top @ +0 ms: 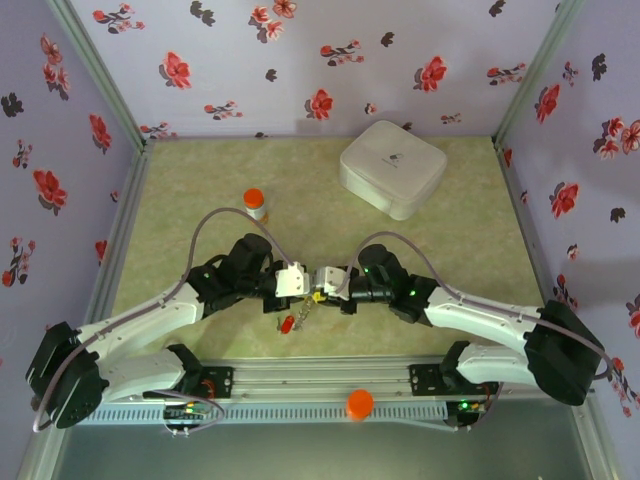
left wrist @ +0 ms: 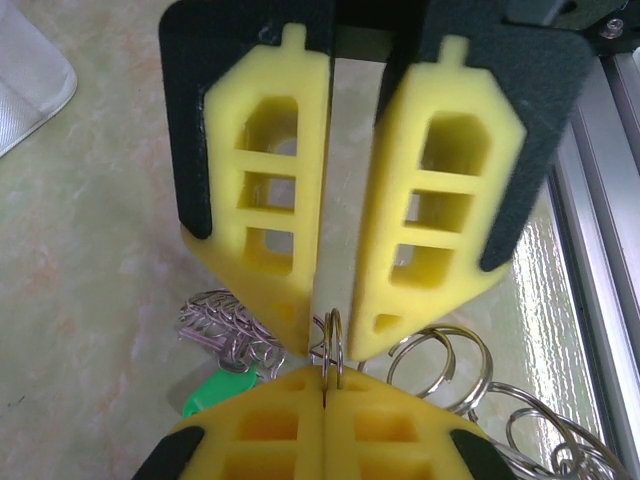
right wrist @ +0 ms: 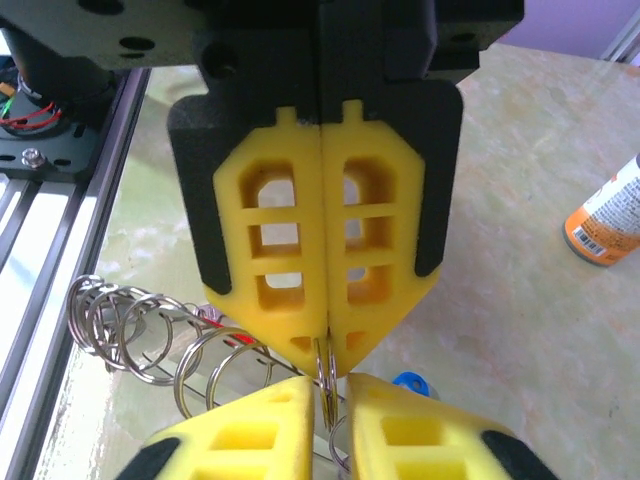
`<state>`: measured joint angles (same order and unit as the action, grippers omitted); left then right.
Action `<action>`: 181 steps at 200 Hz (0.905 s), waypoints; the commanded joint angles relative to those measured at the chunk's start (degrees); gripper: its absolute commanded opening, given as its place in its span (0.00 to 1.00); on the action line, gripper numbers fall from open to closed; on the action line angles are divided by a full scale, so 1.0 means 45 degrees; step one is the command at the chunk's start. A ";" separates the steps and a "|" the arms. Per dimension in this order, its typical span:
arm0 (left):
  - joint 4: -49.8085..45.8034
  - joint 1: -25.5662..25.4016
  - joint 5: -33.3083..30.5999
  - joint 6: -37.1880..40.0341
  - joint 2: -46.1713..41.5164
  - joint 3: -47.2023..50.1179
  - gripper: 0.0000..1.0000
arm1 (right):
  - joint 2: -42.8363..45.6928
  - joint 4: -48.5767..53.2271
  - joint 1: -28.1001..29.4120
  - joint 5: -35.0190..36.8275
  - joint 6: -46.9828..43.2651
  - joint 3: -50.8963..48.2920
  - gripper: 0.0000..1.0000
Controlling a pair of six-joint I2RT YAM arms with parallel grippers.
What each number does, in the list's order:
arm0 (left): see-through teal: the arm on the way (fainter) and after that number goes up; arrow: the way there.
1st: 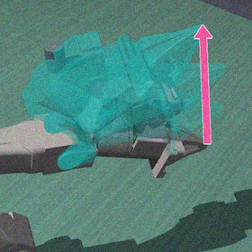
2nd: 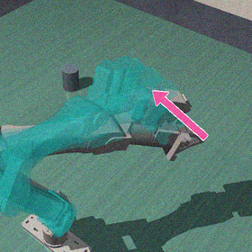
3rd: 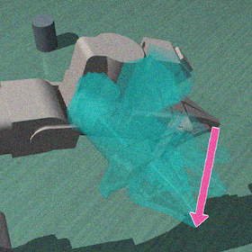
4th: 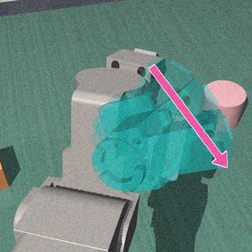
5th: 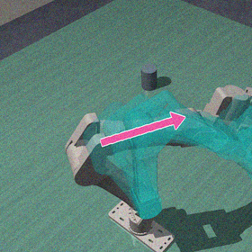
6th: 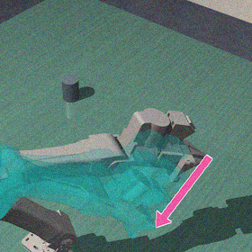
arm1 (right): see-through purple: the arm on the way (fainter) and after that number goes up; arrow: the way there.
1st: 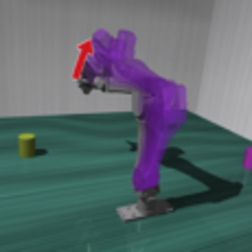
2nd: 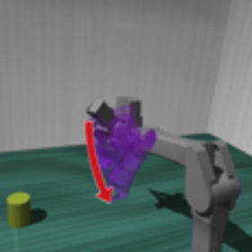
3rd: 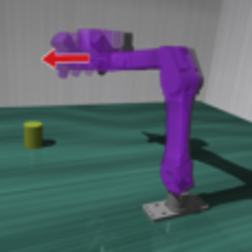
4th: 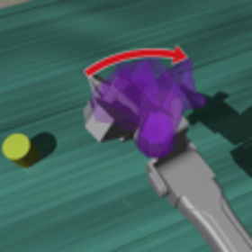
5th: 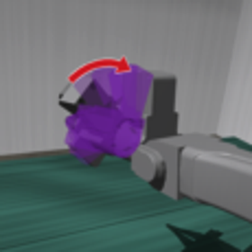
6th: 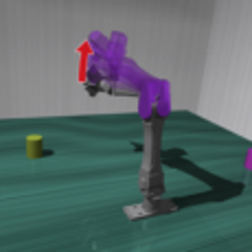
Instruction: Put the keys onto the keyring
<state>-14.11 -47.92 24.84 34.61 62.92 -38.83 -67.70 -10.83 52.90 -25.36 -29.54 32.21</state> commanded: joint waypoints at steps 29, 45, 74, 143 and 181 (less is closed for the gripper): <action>0.0346 -0.0113 0.0080 -0.0251 -0.0478 0.0096 0.00 | -0.0010 -0.0620 0.0116 0.0072 0.0183 0.0153 0.00; 0.0749 0.0003 0.0008 -0.0853 -0.0787 0.0351 0.00 | 0.0194 -0.0654 0.0100 0.0188 0.0171 -0.0011 0.00; 0.2332 0.0646 0.0267 -0.2365 -0.1940 0.1647 0.31 | 0.0600 -0.1418 0.0080 0.0137 0.0537 -0.0606 0.00; 0.7255 0.0921 0.1240 -0.4884 -0.2737 0.4335 0.32 | 0.1243 -0.3342 -0.0143 -0.0990 0.1768 -0.1578 0.00; 0.9404 0.0898 0.1855 -0.5889 -0.2278 0.4761 0.29 | 0.1468 -0.3776 -0.0281 -0.1375 0.2203 -0.1799 0.00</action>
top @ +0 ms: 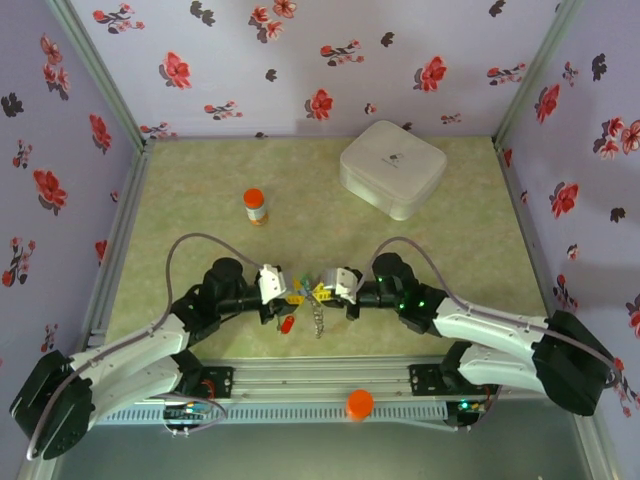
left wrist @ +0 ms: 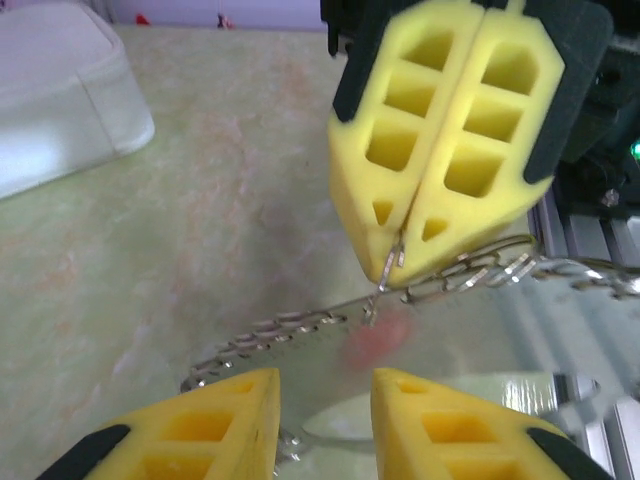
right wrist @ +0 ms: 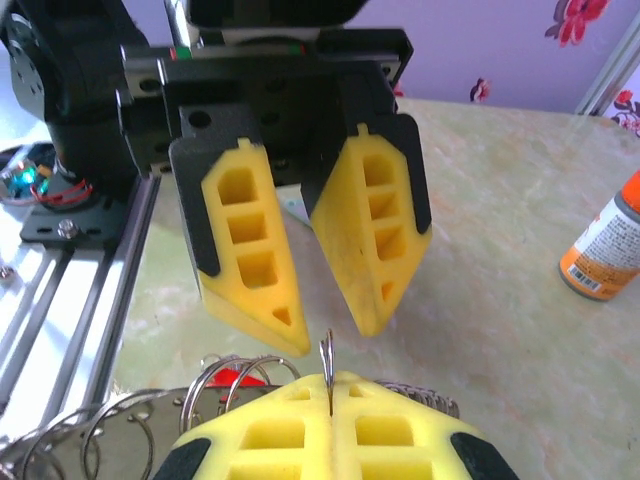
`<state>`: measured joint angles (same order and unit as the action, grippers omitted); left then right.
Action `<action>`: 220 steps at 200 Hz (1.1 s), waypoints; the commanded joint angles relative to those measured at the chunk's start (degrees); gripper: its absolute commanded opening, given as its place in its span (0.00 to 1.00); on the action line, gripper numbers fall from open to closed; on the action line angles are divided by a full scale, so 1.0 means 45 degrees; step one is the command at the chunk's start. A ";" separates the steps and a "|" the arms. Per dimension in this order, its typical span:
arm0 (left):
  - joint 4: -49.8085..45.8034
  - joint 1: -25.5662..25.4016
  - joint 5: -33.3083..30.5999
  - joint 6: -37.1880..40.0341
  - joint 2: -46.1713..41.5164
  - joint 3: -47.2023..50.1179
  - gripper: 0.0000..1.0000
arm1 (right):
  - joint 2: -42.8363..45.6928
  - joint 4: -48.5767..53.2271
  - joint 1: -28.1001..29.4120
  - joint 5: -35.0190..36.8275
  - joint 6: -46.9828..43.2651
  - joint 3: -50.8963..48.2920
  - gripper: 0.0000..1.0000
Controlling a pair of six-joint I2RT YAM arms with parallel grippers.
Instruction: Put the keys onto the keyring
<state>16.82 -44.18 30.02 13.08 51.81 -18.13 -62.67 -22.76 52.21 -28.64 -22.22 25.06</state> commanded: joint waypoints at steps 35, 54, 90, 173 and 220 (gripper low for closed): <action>0.3214 0.0068 0.1222 -0.1517 0.0435 0.0653 0.28 | 0.0288 -0.1556 -0.0166 -0.0819 0.0921 -0.0298 0.00; 0.3444 0.0073 0.1412 -0.1663 0.0498 0.0715 0.27 | 0.0222 -0.1731 -0.0158 -0.0815 0.0992 -0.0276 0.00; 0.3508 0.0073 0.1518 -0.1696 0.0488 0.0682 0.24 | 0.0145 -0.1627 -0.0164 -0.0902 0.1001 -0.0194 0.00; 0.3479 0.0073 0.1552 -0.1540 0.0345 0.0416 0.07 | -0.0234 -0.1021 -0.0162 -0.1189 0.1015 0.0234 0.00; 0.2722 0.0072 0.1490 -0.0998 0.0120 -0.0085 0.00 | 0.0027 -0.0069 -0.0168 -0.0074 0.0451 0.0402 0.19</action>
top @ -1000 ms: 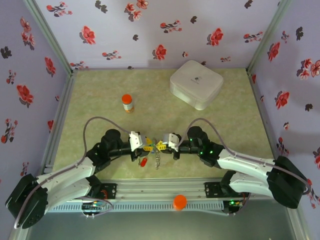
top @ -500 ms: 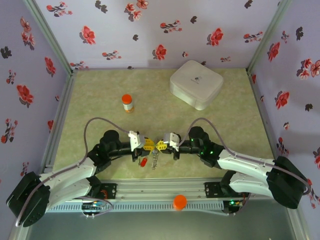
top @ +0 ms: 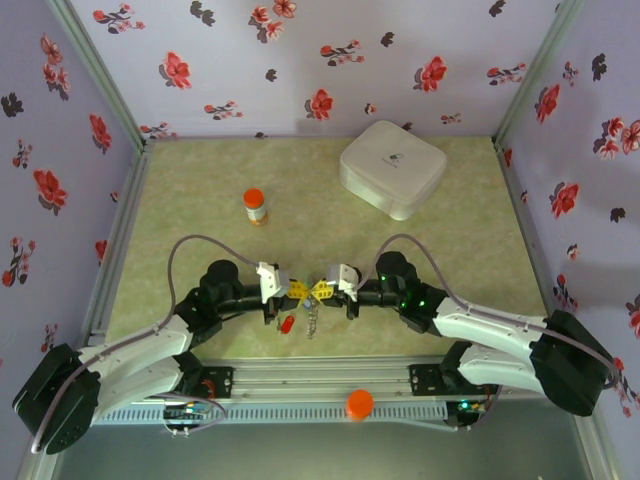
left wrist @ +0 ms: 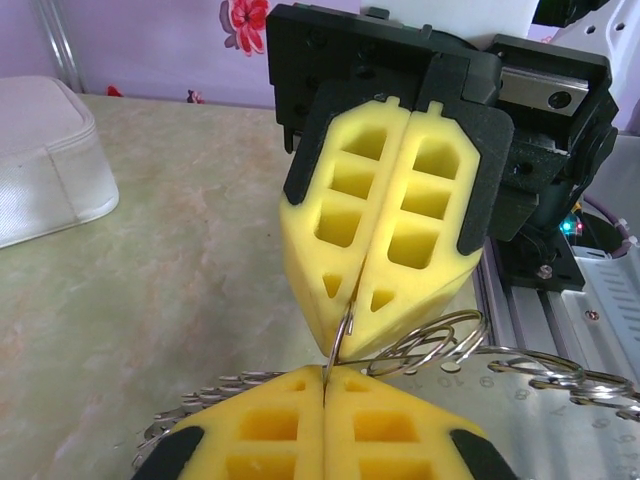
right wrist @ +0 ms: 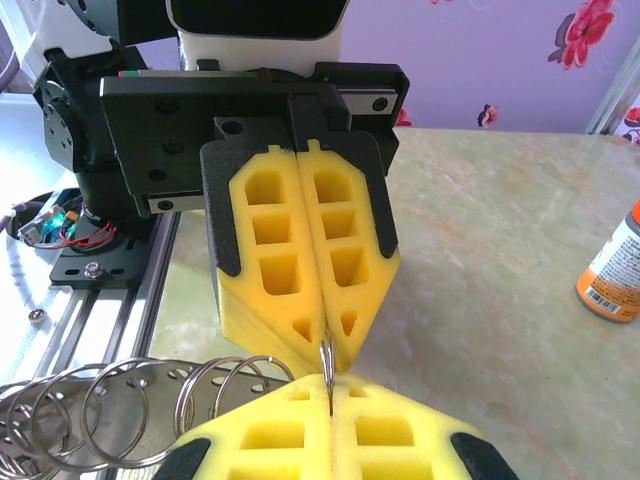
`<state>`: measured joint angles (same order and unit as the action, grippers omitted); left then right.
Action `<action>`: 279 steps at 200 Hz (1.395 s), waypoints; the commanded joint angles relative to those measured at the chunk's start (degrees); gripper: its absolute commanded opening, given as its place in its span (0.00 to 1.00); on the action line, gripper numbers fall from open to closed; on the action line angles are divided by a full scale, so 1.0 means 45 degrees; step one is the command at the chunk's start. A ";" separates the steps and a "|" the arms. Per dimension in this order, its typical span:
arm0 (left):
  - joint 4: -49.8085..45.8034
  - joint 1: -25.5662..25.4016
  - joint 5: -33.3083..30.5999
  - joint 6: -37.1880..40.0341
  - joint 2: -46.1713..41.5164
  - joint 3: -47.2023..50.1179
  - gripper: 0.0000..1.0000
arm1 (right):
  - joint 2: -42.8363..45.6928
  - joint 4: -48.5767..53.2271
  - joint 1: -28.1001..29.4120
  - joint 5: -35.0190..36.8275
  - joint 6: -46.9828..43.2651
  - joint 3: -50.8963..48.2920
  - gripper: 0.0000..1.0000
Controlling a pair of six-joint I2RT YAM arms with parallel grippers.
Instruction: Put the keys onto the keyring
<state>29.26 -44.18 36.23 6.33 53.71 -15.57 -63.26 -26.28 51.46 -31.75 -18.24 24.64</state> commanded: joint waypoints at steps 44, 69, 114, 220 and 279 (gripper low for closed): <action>-0.3088 0.0073 -0.0755 0.2234 -0.0779 -0.1596 0.00 | 0.1163 0.4687 0.0004 0.2310 -0.2492 0.1581 0.36; -0.4641 0.0032 -0.1065 0.3164 -0.0779 -0.2260 0.00 | 0.1275 0.6020 0.0021 0.2476 -0.3060 0.2226 0.33; -0.5656 -0.0027 -0.1217 0.3735 -0.0754 -0.2796 0.00 | 0.0940 0.5841 0.0215 0.2290 -0.3156 0.2766 0.31; -0.5447 -0.0080 -0.1203 0.3664 -0.0648 -0.2792 0.00 | -0.0223 0.4870 0.0510 0.1503 -0.2827 0.2907 0.28; -0.5392 -0.0147 -0.1157 0.3694 -0.0589 -0.2779 0.00 | -0.0391 0.4713 0.0593 0.1613 -0.2750 0.2995 0.25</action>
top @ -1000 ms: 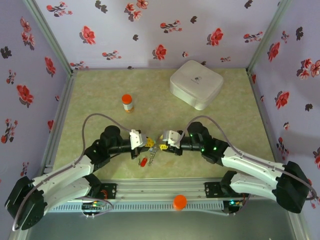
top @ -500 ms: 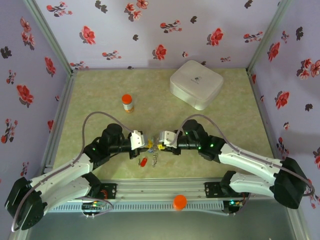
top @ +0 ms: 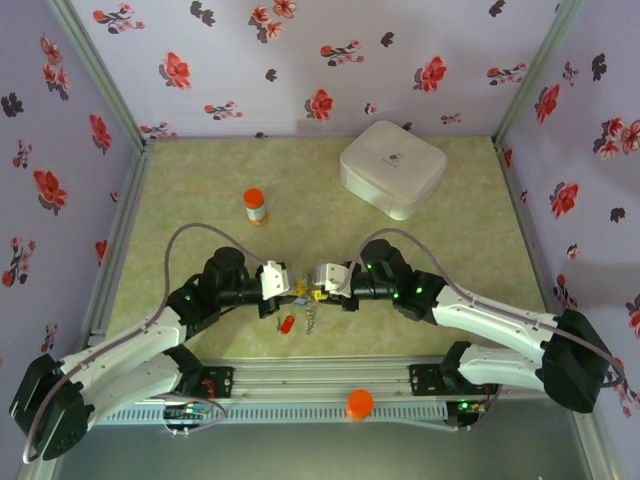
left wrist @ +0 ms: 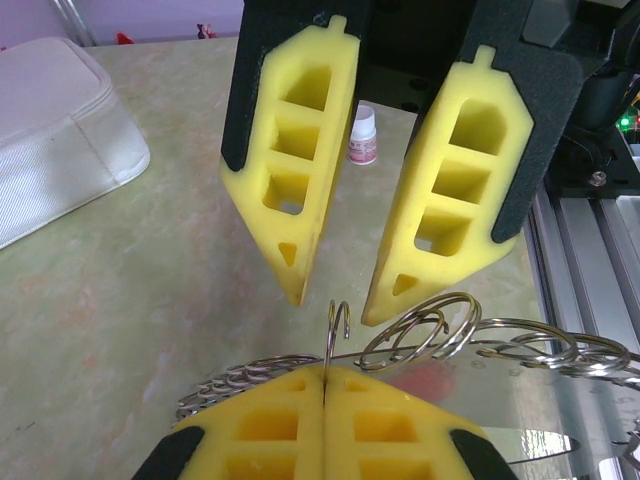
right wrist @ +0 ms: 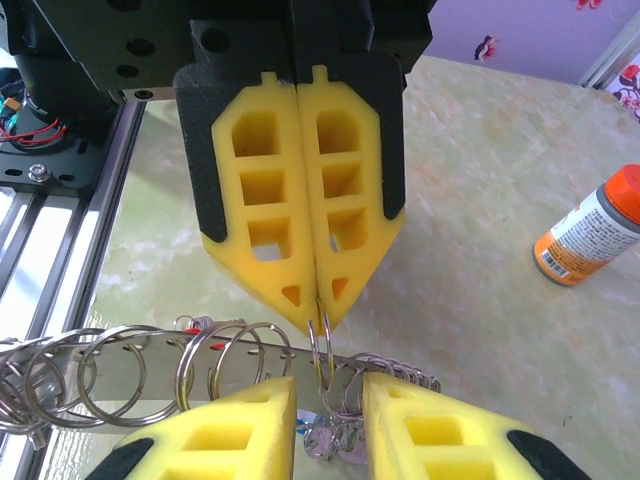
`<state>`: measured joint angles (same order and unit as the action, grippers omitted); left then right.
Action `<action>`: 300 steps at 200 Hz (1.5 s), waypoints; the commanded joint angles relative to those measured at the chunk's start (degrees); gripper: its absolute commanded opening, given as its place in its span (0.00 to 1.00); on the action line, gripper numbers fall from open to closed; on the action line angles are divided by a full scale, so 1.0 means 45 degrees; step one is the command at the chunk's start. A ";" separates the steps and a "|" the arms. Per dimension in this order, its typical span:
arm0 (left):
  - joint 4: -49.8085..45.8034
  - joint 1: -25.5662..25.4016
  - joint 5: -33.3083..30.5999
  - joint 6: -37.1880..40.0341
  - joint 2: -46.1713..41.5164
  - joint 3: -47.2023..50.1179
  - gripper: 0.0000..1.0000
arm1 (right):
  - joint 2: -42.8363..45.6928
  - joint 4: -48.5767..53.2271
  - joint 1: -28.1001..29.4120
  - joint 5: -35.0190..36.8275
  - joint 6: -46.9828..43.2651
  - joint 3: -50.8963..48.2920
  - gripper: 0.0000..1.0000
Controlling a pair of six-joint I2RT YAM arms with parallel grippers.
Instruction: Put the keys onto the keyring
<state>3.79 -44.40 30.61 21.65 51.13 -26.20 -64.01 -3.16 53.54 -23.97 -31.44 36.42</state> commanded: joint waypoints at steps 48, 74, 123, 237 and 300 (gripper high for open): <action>0.0236 -0.0168 0.0085 0.0336 -0.0006 -0.0446 0.00 | -0.0368 -0.0675 0.0142 -0.0196 0.0370 0.0392 0.18; 0.0115 -0.0172 0.0058 0.0412 0.0018 -0.0473 0.00 | -0.0366 -0.0665 0.0134 -0.0199 0.0404 0.0404 0.17; 0.0381 -0.0192 0.0042 0.0278 0.0005 -0.0484 0.00 | -0.0463 -0.0789 0.0134 -0.0612 0.0600 0.0395 0.02; 0.0566 -0.0234 0.0096 0.0083 -0.0116 -0.0320 0.00 | -0.0376 -0.1060 0.0144 -0.0305 0.0737 0.0082 0.00; 0.0261 -0.0241 0.0049 0.0424 0.0075 -0.0347 0.00 | -0.0106 -0.0138 0.0120 -0.0095 0.0376 0.0177 0.06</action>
<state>4.16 -45.12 29.61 22.46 51.31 -26.30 -65.45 -5.48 53.80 -24.51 -29.12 36.42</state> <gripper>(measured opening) 0.062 0.111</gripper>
